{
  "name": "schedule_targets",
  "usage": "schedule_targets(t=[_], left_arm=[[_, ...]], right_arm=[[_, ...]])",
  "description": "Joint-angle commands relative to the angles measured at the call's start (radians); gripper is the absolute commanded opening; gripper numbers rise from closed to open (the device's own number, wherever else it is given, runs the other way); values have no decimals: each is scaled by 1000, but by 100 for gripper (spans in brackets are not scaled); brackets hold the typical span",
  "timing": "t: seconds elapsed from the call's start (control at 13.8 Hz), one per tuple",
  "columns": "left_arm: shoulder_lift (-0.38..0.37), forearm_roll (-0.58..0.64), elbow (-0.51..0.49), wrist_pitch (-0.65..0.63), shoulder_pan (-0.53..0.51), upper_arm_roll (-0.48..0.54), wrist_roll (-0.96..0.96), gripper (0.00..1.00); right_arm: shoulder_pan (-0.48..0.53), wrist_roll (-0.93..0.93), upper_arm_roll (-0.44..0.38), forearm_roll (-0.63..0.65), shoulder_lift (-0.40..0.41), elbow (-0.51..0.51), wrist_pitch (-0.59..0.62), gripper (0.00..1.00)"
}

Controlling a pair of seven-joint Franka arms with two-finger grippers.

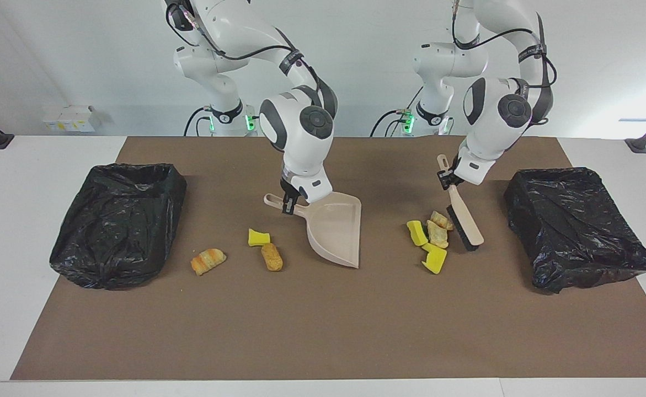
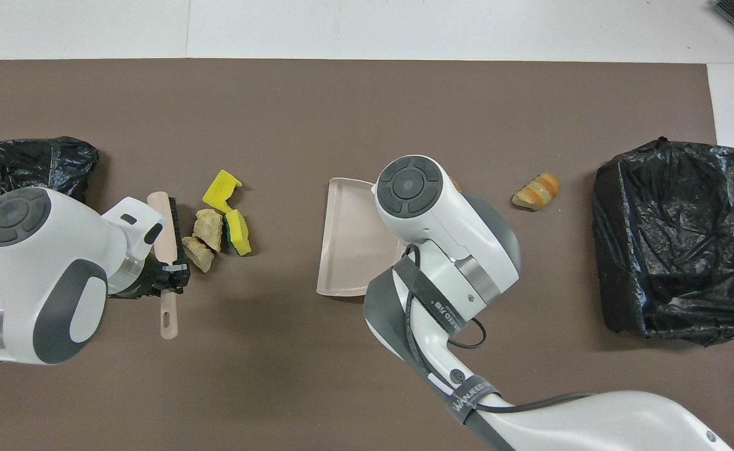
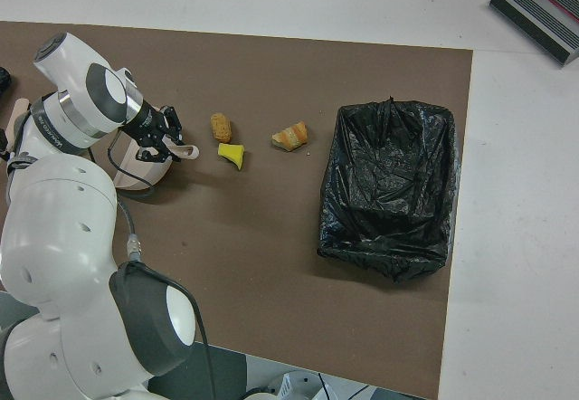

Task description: Sweep and dump trash in bin

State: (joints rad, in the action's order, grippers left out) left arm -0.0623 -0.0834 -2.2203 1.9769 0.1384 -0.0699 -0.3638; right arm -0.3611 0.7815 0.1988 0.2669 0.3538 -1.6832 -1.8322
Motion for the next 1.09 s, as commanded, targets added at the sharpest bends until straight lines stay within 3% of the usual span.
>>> schedule_targets(t=[0.0,0.36,0.8,1.02], left_arm=[[-5,-21,-19,52,47,10,-17,0],[52,-44,-24,141,128,10,-50,0],[58,-171,-12,209,262,10,-57,0],[56,-216,-10,241,337,10,-57,0]], right_arm=[[8,91,5,26,-12,-27,-29,0],[22,162,5,25,-10,-67,-130,0],[31,194,7,-37,-21,-73,-38,0],[31,186,7,-49,-35,-110,-61,0]])
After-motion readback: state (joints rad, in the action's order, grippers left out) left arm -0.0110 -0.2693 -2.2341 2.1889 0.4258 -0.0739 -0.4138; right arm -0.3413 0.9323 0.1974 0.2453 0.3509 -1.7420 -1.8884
